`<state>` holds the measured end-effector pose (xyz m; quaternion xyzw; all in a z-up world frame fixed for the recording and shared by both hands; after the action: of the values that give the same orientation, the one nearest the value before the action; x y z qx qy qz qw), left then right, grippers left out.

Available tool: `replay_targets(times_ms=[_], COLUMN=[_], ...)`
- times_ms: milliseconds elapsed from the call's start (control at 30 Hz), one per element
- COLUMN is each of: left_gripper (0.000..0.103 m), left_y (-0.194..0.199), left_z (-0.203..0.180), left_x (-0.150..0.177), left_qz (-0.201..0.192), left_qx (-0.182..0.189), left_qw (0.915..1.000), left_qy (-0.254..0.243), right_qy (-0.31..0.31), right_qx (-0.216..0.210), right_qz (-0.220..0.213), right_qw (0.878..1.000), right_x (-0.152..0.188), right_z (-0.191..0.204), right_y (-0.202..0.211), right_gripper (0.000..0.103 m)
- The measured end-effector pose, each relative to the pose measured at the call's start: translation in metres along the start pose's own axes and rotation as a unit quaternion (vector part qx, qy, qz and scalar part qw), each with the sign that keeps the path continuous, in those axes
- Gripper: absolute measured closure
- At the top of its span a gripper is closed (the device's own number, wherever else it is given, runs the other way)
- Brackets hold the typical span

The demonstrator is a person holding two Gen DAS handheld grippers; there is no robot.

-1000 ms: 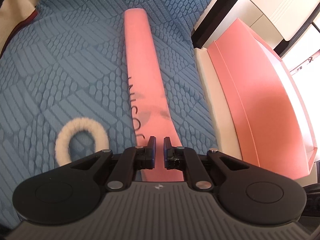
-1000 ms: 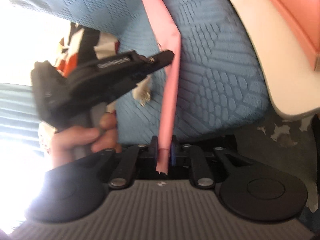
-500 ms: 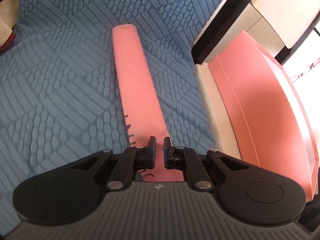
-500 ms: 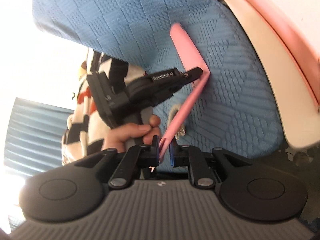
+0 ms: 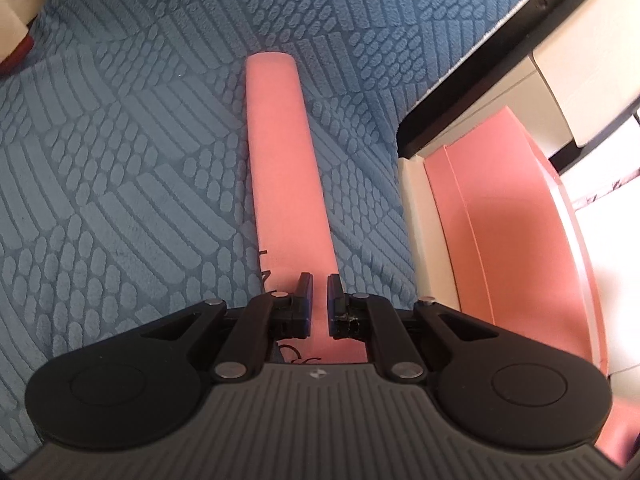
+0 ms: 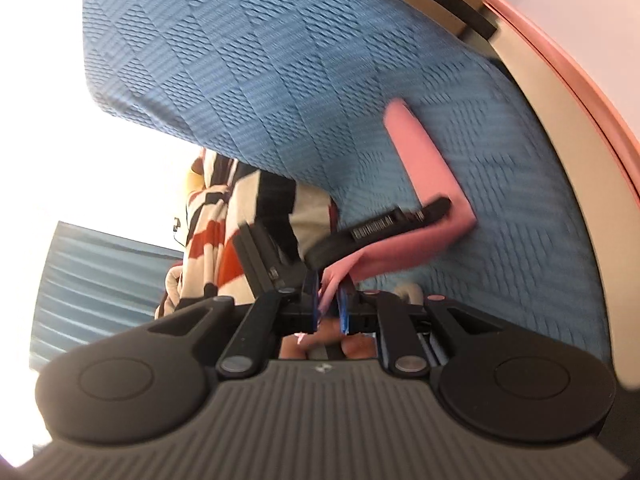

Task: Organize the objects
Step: 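Lift the strip's end with the right gripper and fold it back over the strip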

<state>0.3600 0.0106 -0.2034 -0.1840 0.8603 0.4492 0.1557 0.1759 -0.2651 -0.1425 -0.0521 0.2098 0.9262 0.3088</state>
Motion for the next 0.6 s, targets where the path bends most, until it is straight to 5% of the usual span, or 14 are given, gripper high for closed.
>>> replay_targets(times_ms=[267,600], left_gripper=[0.094,0.093], left_y=[0.002,0.021], left_z=[0.014,0.019], left_x=[-0.005,-0.009], left_qz=[-0.013,-0.034], left_qx=[0.005,-0.067], left_qw=[0.9985,0.9964], left_qy=[0.054,0.037], right_qy=[0.009,0.027], right_qx=[-0.007,-0.003], right_qz=[-0.005,-0.007], right_qw=[1.000,1.000], right_x=[-0.016,-0.026], right_z=[0.008,0.014], right_y=[-0.022,-0.043], right_gripper=[0.090,0.090])
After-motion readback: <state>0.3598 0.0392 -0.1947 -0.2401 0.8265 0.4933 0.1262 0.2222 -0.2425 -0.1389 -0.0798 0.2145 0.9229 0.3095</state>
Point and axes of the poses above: each gripper's, at about its wrist camera, not at the fingertips, and y roughly against the way its jaws point, z to its left, x to its underside, the point moved 1 cm from there along -y, roughly the way its jaws point, and after that the axes turned 4 degrees about -z, right-handed, at the moved point
